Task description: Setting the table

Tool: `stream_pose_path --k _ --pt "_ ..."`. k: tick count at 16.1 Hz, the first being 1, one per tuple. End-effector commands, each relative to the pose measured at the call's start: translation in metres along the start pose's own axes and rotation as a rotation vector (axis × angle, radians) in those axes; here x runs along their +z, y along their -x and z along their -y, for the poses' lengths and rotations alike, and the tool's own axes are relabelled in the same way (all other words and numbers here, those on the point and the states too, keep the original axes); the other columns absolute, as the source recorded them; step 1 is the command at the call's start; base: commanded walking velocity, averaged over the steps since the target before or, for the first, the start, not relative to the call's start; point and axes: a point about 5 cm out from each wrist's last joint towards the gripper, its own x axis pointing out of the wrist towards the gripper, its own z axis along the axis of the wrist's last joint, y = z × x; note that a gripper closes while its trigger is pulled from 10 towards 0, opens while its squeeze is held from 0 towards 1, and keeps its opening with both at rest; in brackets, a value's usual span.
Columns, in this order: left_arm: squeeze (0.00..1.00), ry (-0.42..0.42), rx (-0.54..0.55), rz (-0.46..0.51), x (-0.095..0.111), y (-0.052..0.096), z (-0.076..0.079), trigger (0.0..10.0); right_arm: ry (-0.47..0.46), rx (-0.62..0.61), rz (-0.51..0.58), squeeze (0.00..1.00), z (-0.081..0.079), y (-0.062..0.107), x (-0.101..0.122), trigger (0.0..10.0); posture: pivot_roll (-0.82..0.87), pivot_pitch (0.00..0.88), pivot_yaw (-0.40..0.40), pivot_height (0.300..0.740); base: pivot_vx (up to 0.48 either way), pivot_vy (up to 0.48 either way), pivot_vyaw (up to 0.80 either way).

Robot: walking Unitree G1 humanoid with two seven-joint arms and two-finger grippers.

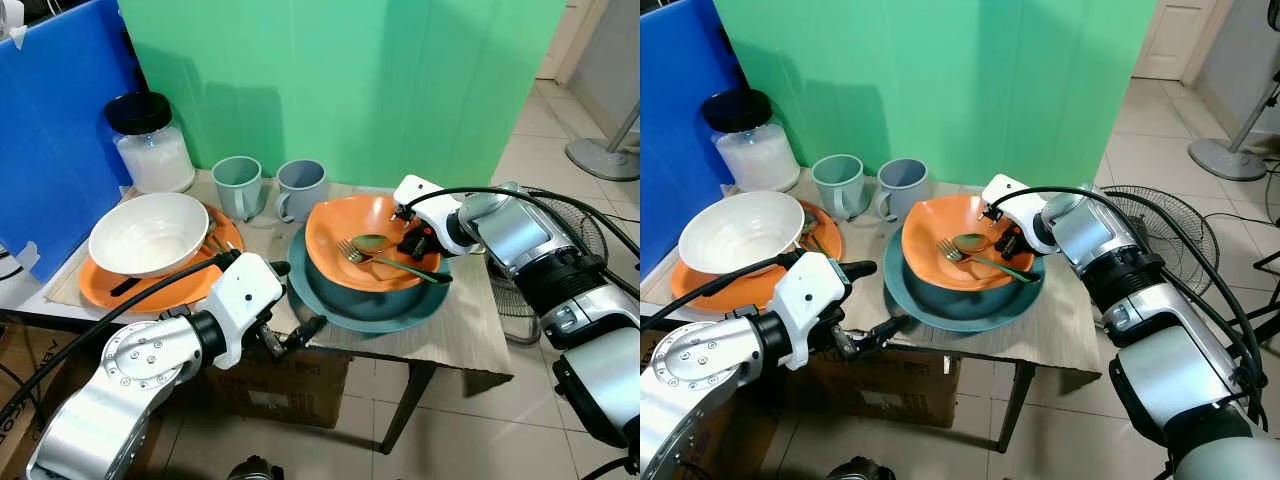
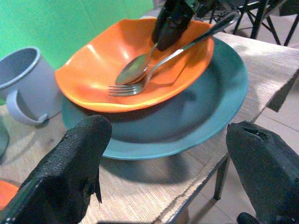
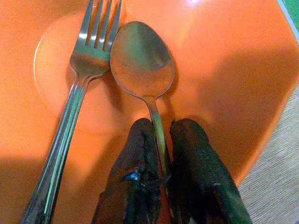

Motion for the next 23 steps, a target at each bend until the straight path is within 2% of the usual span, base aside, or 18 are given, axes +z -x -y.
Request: stream_pose_path --k 1,8,13,15,17,18,19,20,21,22,23 --pt "0.00 -0.003 -0.003 -0.023 -0.003 0.000 -0.001 10.0 0.031 -0.007 0.005 0.00 0.002 0.003 0.006 0.0 -0.04 0.000 0.026 0.740 0.000 0.000 0.00" --pt "0.00 -0.023 0.004 -0.020 -0.002 0.000 -0.004 10.0 0.025 -0.021 0.052 0.00 0.005 0.005 0.012 0.0 -0.04 0.000 0.026 0.740 0.000 0.000 0.00" --pt "0.00 -0.028 0.060 0.035 0.006 0.003 -0.012 10.0 -0.092 -0.027 0.227 0.00 0.020 0.032 0.027 0.0 -0.03 0.000 0.025 0.740 0.000 0.000 0.00" --pt "0.00 0.029 0.085 0.043 0.006 0.004 -0.014 10.0 -0.167 -0.015 0.323 0.00 0.021 0.042 0.029 0.0 -0.01 0.000 0.022 0.740 0.000 0.000 0.00" --pt "0.00 0.097 0.208 0.093 0.009 0.005 -0.018 10.0 -0.251 0.015 0.615 0.00 0.003 0.059 0.021 0.0 -0.02 0.000 0.034 0.740 0.000 0.000 0.00" --pt "0.00 0.096 0.237 0.115 0.011 0.005 -0.019 10.0 -0.292 0.016 0.657 0.00 -0.001 0.062 0.018 0.0 -0.02 0.000 0.037 0.740 0.000 0.000 0.00" --pt "0.00 0.094 0.341 0.148 0.012 0.005 -0.022 10.0 -0.368 0.006 0.699 0.00 -0.010 0.065 0.010 0.0 -0.03 0.000 0.044 0.740 0.000 0.000 0.00" --pt "0.00 0.115 0.442 0.159 0.010 0.007 -0.025 10.0 -0.376 -0.049 0.764 0.00 -0.021 0.069 0.005 2.5 -0.04 0.000 0.047 0.740 0.000 0.000 0.00" --pt "0.00 0.133 0.512 0.161 0.008 0.009 -0.026 10.0 -0.365 -0.099 0.841 0.00 -0.032 0.074 0.003 10.0 -0.04 0.000 0.049 0.740 0.000 0.000 0.00" --pt "0.00 0.140 0.581 0.149 0.006 0.011 -0.027 10.0 -0.411 -0.119 0.907 0.00 -0.043 0.077 0.002 10.0 -0.04 0.000 0.049 0.740 0.000 0.000 0.00" --pt "0.00 0.152 0.615 0.145 0.005 0.012 -0.026 10.0 -0.418 -0.174 0.919 0.00 -0.053 0.077 -0.001 10.0 -0.04 0.000 0.051 0.740 0.000 0.000 0.00"
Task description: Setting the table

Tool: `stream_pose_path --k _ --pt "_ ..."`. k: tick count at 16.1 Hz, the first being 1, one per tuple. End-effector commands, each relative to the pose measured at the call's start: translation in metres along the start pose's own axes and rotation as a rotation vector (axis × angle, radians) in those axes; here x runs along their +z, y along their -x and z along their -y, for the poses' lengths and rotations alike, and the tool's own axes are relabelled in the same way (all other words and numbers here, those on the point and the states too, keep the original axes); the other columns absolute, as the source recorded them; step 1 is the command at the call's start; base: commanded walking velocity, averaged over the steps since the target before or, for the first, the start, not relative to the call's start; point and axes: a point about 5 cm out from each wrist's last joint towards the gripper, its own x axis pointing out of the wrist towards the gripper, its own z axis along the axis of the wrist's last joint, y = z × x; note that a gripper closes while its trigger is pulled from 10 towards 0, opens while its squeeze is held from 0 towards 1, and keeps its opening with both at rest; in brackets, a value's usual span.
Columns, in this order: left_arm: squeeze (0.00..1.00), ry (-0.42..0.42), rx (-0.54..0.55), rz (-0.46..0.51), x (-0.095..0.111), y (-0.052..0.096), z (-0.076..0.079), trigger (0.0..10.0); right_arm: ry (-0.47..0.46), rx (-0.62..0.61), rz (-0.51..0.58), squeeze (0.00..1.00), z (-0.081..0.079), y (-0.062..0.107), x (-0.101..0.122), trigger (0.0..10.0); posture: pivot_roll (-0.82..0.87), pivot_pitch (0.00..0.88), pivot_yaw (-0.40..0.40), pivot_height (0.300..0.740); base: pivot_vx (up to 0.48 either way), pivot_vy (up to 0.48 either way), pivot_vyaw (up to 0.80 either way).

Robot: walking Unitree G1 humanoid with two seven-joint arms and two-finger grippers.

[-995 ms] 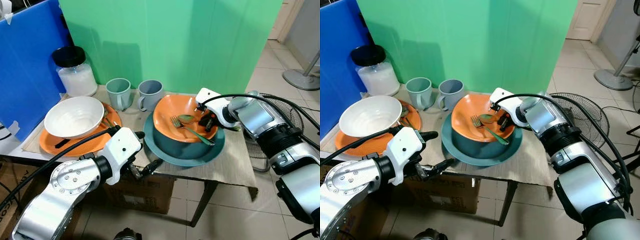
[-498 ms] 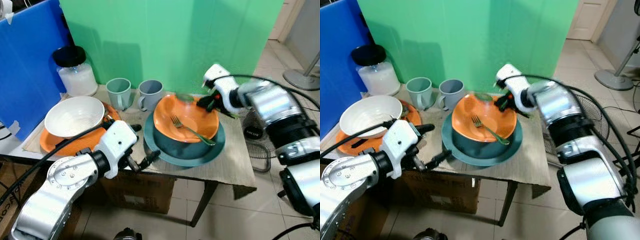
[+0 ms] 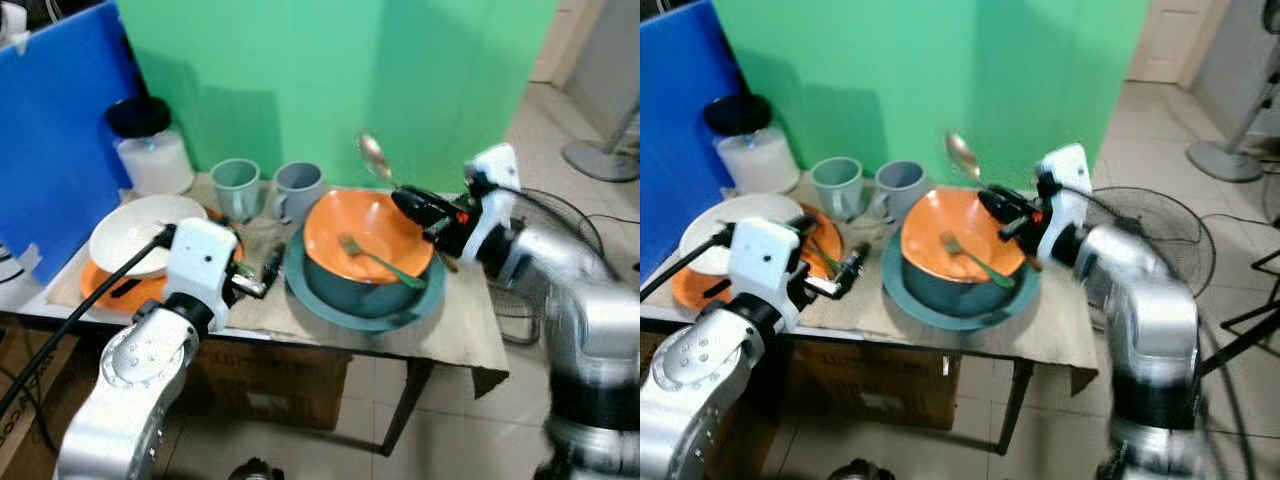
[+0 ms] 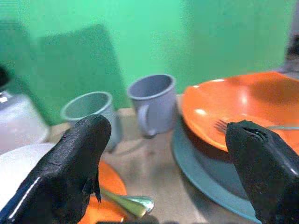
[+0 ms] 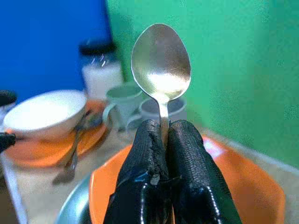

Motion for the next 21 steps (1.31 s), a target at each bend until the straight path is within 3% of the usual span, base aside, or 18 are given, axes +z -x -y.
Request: stream_pose_path --k 1,5,8,9,13,15,21 --pt "0.00 -0.015 0.056 0.010 0.002 0.002 -0.003 10.0 -0.006 -0.086 0.034 0.00 -0.001 0.006 0.002 10.0 -0.04 0.000 0.050 0.740 0.000 0.000 0.00" --pt "0.00 -0.056 0.112 0.048 0.004 0.002 0.002 10.0 -0.086 -0.268 0.069 0.00 -0.015 0.020 -0.009 10.0 -0.05 0.000 0.056 0.740 0.000 0.000 -0.80" --pt "0.00 -0.051 0.107 0.077 0.010 -0.004 0.005 10.0 -0.103 -0.320 0.082 0.00 -0.015 0.022 -0.010 10.0 -0.06 0.000 0.064 0.740 0.000 0.000 -0.80" --pt "0.00 -0.072 0.084 0.076 0.010 -0.007 0.007 10.0 -0.067 -0.370 0.080 0.00 -0.011 0.024 -0.010 10.0 -0.05 0.000 0.067 0.740 0.000 0.000 -0.80" --pt "0.00 0.000 0.110 0.094 0.011 -0.010 0.007 10.0 -0.052 -0.482 0.092 0.00 -0.006 0.028 -0.012 10.0 -0.07 0.000 0.068 0.740 0.000 0.000 -0.79" --pt "0.00 0.018 0.135 0.079 0.008 -0.007 0.006 10.0 -0.048 -0.464 0.076 0.00 -0.007 0.027 -0.014 10.0 -0.07 0.000 0.052 0.740 0.000 0.000 -0.79" --pt "0.00 0.015 0.293 0.065 0.004 0.010 -0.020 10.0 -0.043 -0.484 0.037 0.00 -0.002 0.027 -0.020 10.0 -0.05 0.000 0.012 0.740 0.000 0.000 -0.80"
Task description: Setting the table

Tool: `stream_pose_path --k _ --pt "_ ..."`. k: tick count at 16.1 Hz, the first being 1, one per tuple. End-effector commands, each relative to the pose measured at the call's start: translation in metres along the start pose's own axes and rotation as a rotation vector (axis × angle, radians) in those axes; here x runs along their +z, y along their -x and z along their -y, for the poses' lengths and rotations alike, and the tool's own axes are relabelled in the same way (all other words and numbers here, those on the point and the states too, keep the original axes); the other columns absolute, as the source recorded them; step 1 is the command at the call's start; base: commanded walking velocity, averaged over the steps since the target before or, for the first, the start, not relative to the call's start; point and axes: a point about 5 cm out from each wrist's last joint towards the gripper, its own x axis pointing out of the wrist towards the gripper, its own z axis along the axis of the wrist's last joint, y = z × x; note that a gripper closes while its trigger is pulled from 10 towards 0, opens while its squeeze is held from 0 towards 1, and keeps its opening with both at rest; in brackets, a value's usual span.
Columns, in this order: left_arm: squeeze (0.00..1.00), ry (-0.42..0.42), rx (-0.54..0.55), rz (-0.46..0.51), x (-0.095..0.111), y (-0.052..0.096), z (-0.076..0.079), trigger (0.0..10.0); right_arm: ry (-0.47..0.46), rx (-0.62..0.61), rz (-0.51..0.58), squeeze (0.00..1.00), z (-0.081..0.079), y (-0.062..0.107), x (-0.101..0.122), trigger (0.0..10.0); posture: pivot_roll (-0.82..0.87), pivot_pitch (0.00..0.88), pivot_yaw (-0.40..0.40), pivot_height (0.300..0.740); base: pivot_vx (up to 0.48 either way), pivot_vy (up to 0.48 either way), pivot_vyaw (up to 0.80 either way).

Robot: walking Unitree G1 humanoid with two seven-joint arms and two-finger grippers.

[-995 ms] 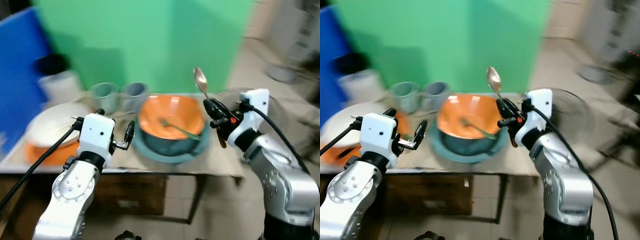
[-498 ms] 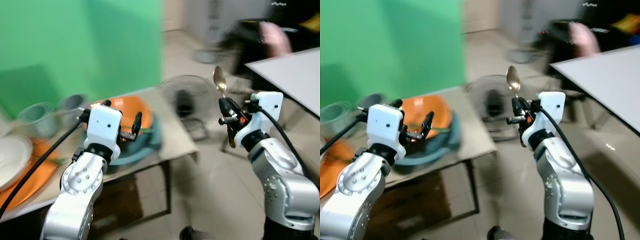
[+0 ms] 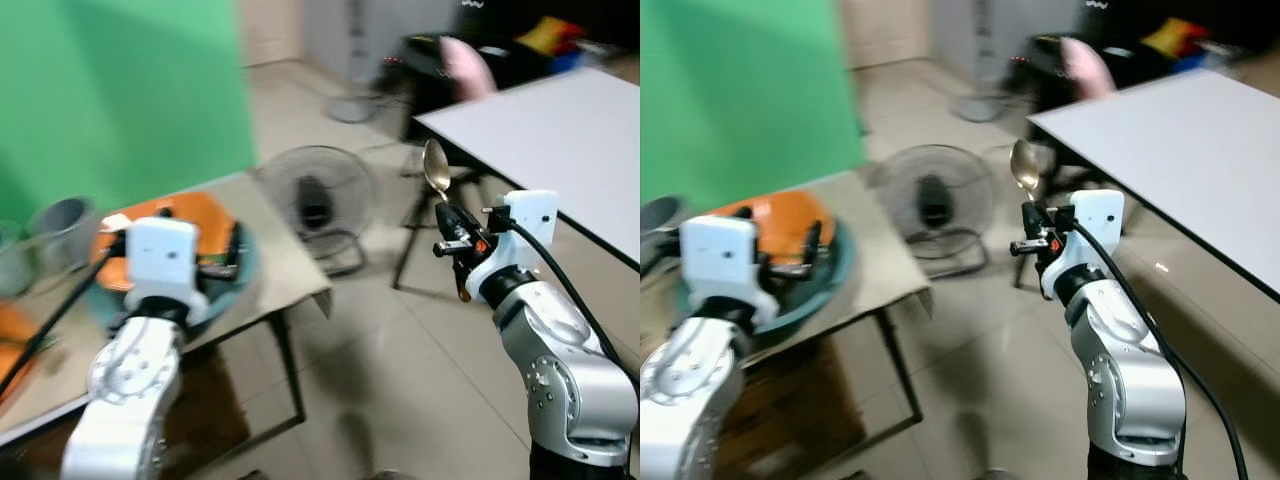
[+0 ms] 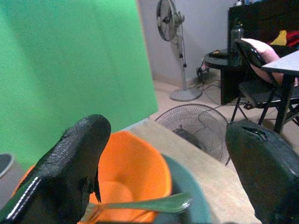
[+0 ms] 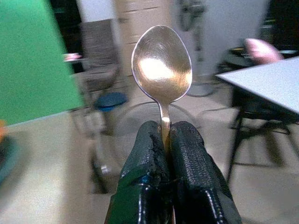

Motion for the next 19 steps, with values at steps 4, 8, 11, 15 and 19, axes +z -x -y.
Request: stream_pose_path --k 4,8,11,15,19 --pt "0.00 0.028 0.030 0.020 0.005 0.001 -0.006 10.0 -0.004 -0.098 0.011 0.00 0.009 -0.003 0.000 10.0 -0.05 0.000 0.016 0.740 0.068 0.000 -0.80" --pt "0.00 0.051 0.000 0.040 0.011 -0.006 -0.004 10.0 0.014 -0.120 0.015 0.00 0.006 -0.002 -0.001 10.0 -0.06 0.000 0.037 0.740 0.329 0.000 -0.60" --pt "0.00 0.057 -0.024 0.047 0.012 -0.008 -0.001 10.0 0.019 -0.136 0.021 0.00 0.008 -0.003 0.001 10.0 -0.07 0.000 0.039 0.740 0.335 0.000 -0.27" --pt "0.00 0.056 -0.032 0.038 0.011 -0.010 0.001 10.0 0.028 -0.136 0.022 0.00 0.006 -0.006 0.002 10.0 -0.07 0.000 0.037 0.740 0.334 0.000 -0.60" --pt "0.00 0.053 -0.036 0.026 0.008 -0.009 0.002 10.0 0.038 -0.126 -0.004 0.00 0.005 -0.009 -0.001 10.0 -0.07 0.000 0.029 0.740 0.333 0.000 -0.40"
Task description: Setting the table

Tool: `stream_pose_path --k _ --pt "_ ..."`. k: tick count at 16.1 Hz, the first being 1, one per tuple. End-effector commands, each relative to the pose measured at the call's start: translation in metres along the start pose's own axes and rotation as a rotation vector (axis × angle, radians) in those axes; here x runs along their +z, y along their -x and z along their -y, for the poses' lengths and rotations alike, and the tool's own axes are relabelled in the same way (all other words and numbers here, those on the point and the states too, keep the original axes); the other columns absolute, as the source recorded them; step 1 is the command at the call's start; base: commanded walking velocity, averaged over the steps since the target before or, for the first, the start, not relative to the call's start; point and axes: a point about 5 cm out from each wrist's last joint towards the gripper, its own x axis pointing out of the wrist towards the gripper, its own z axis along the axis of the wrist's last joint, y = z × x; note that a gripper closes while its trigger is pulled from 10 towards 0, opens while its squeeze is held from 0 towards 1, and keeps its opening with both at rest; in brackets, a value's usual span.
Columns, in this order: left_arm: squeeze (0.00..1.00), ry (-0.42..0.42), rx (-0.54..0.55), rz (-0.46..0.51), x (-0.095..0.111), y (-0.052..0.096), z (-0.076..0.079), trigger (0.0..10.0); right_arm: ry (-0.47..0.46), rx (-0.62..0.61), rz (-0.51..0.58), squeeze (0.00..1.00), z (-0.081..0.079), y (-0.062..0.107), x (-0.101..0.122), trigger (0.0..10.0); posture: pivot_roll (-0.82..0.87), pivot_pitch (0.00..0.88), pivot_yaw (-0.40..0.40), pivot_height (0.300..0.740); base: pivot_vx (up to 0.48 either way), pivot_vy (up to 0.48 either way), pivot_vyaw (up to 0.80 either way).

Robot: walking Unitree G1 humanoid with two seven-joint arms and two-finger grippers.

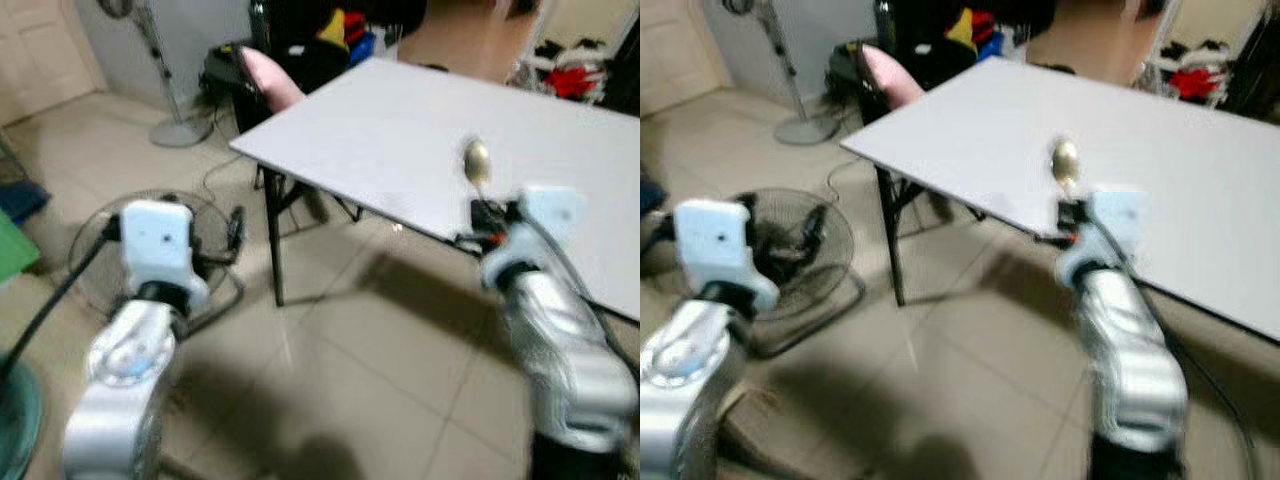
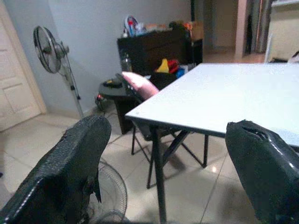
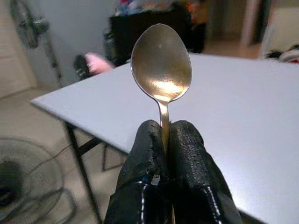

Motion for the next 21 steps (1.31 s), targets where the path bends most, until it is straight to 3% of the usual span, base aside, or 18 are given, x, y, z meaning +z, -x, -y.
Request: stream_pose_path --k 1,4,12,21 --pt "0.00 0.002 -0.012 -0.004 0.000 0.000 0.002 10.0 0.009 -0.011 -0.002 0.00 0.004 0.000 0.001 10.0 -0.06 0.000 0.028 0.740 0.334 0.000 0.00" --pt "0.00 -0.003 -0.017 -0.013 -0.002 0.002 0.001 10.0 0.015 0.007 -0.023 0.00 0.000 -0.006 -0.001 10.0 -0.06 0.000 0.028 0.740 0.334 0.000 0.00" --pt "0.00 -0.018 -0.064 -0.031 -0.008 0.003 0.005 10.0 0.018 0.019 -0.051 0.00 -0.003 -0.011 -0.005 10.0 -0.06 0.000 0.034 0.740 0.332 0.000 -0.80" --pt "0.00 0.052 -0.085 -0.068 -0.021 0.004 0.023 10.0 0.060 0.045 -0.069 0.00 0.000 -0.010 -0.005 10.0 -0.09 0.000 0.036 0.740 0.310 0.000 -0.80"
